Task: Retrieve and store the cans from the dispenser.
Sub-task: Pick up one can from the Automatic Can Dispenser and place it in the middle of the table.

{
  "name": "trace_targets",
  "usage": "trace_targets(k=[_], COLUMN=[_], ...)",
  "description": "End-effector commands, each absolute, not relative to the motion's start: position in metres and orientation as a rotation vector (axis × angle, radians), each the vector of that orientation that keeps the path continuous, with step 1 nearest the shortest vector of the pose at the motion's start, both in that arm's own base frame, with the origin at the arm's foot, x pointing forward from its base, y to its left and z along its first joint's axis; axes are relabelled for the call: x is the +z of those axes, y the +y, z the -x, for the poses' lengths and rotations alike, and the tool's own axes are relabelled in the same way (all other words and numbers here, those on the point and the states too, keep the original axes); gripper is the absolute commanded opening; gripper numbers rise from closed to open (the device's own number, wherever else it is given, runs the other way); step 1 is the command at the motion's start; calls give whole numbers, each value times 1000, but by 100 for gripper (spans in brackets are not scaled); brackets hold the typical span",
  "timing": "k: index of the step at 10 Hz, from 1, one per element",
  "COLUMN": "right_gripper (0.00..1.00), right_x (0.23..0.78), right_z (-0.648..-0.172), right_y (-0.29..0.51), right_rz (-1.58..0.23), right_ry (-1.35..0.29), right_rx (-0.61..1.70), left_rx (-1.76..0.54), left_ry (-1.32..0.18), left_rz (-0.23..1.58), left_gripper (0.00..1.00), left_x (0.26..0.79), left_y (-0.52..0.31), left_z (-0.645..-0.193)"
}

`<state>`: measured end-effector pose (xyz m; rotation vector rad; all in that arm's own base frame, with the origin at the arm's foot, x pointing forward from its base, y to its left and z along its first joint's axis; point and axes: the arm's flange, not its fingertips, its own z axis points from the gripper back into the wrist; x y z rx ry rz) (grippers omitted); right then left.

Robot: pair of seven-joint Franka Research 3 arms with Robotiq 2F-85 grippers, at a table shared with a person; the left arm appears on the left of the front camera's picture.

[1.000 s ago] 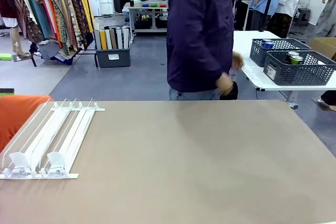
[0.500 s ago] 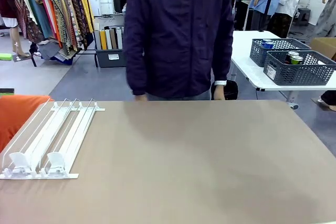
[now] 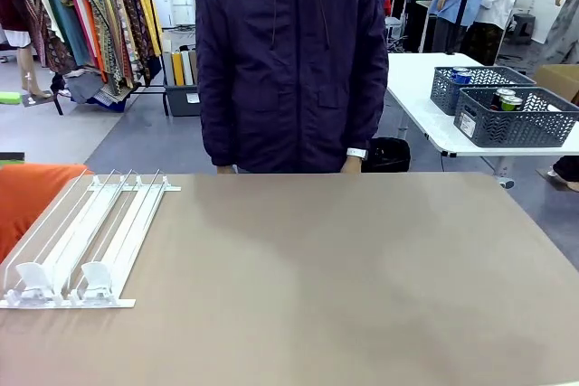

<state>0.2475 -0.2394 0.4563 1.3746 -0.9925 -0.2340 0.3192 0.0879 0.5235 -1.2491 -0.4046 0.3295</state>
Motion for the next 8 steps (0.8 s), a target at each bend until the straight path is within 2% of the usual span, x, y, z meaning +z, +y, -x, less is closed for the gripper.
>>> trace_targets(k=[1,8], right_gripper=[100,100], right_x=[462,462], right_z=[-250,-250], right_y=[-238,-238], right_rz=[-1394,-1394], right_ry=[-1008,-1008], right_rx=[-248,-248], left_rx=[320,320], left_ry=[-419,-419], left_rz=[1268,1268], left_gripper=[100,100], left_x=[524,524], left_y=[87,87], left_z=[-321,-321])
